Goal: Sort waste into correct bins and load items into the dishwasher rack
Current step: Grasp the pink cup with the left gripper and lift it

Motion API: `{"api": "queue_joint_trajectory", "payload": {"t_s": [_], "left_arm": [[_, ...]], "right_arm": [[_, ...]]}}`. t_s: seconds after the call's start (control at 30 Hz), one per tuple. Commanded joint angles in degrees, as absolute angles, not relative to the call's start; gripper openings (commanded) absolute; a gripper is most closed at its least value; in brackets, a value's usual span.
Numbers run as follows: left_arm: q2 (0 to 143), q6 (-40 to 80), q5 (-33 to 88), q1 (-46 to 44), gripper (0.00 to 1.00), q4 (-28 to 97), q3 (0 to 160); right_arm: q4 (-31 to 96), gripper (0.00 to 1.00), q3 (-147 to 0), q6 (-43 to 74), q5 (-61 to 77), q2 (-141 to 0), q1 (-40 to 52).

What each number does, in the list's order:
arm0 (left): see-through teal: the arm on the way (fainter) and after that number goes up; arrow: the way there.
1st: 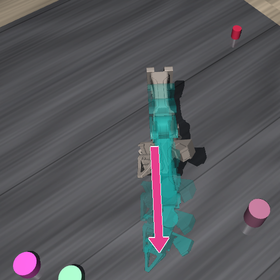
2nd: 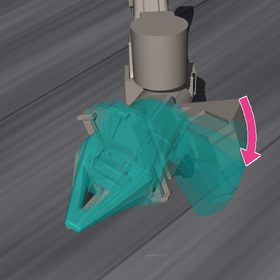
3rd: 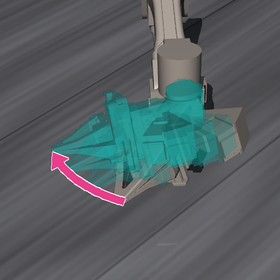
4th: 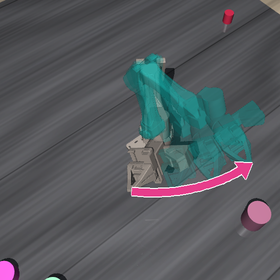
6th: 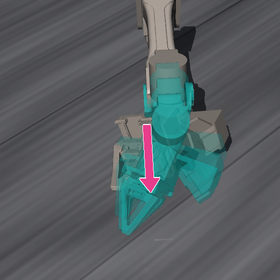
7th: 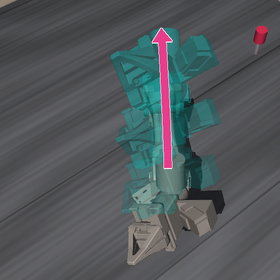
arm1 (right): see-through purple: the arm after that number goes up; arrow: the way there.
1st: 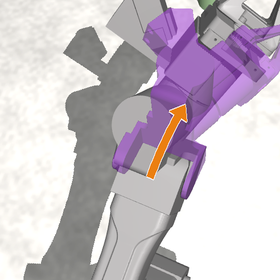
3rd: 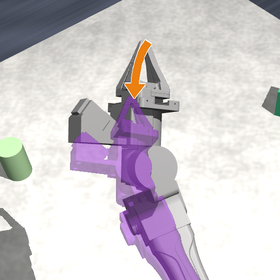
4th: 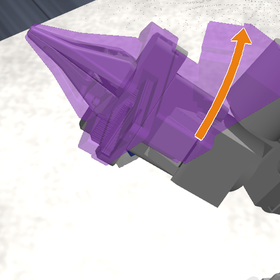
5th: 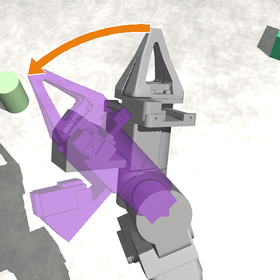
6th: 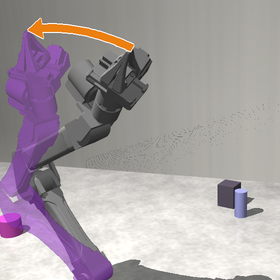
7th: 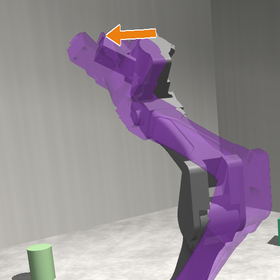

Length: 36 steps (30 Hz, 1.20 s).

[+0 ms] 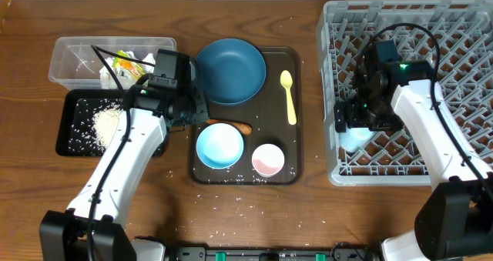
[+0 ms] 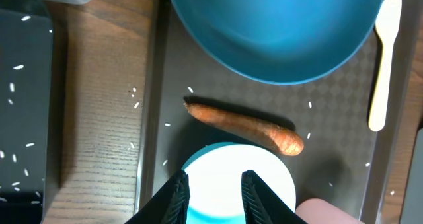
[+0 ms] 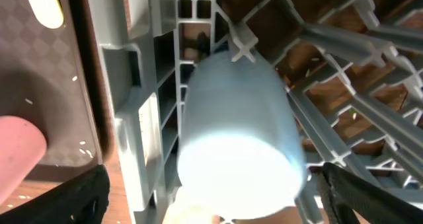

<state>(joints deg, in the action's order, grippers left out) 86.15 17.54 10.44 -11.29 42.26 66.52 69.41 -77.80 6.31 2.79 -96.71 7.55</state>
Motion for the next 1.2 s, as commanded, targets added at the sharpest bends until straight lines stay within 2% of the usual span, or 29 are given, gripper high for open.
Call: {"api": "queue_joint_trajectory", "payload": {"t_s": [0.0, 0.1, 0.3, 0.4, 0.47, 0.57, 0.7, 0.93, 0.97, 1.0, 1.03, 1.17], "left_arm": [[86.15, 11.07, 16.03, -11.79, 0.3, 42.83, 66.87], [86.15, 8.23, 20.6, -13.28, 0.33, 43.72, 66.87], [86.15, 7.07, 21.02, -20.03, 0.36, 46.11, 66.87], [86.15, 6.33, 20.99, -24.38, 0.44, 46.26, 66.74], [86.15, 6.0, 20.97, -27.42, 0.53, 46.26, 66.04], [86.28, 6.02, 20.16, -31.33, 0.57, 45.69, 64.36], [87.83, 6.24, 15.55, -34.28, 0.59, 44.99, 63.48], [93.82, 7.44, 16.03, -34.85, 0.6, 42.74, 63.48], [94.65, 7.55, 16.03, -34.85, 0.58, 42.65, 63.48], [95.61, 7.55, 16.03, -34.85, 0.53, 42.68, 63.46], [96.36, 7.6, 16.03, -34.85, 0.41, 42.72, 63.46], [97.23, 7.77, 15.99, -34.81, 0.14, 42.28, 63.48]], "right_arm": [[70.19, 0.99, -80.23, 6.11, 3.07, -95.04, 7.53], [70.67, 0.99, -81.69, 6.11, 3.07, -92.6, 6.92], [69.43, 0.99, -83.13, 6.11, 3.07, -87.55, 6.33], [68.82, 0.99, -83.13, 6.11, 3.05, -86.78, 6.33], [68.69, 0.99, -83.13, 6.11, 3.07, -86.83, 6.33], [68.58, 0.99, -83.13, 6.11, 3.07, -86.91, 6.35], [67.83, 0.99, -83.13, 6.09, 3.07, -86.91, 6.35], [67.68, 0.99, -83.13, 6.09, 3.05, -86.91, 6.39], [67.68, 0.99, -83.13, 6.07, 3.05, -86.91, 6.39], [67.68, 0.99, -83.13, 5.89, 3.05, -86.91, 6.39], [67.68, 0.99, -83.13, 5.87, 3.05, -86.91, 6.39], [67.7, 0.99, -83.13, 5.89, 3.05, -86.91, 6.39]]}}
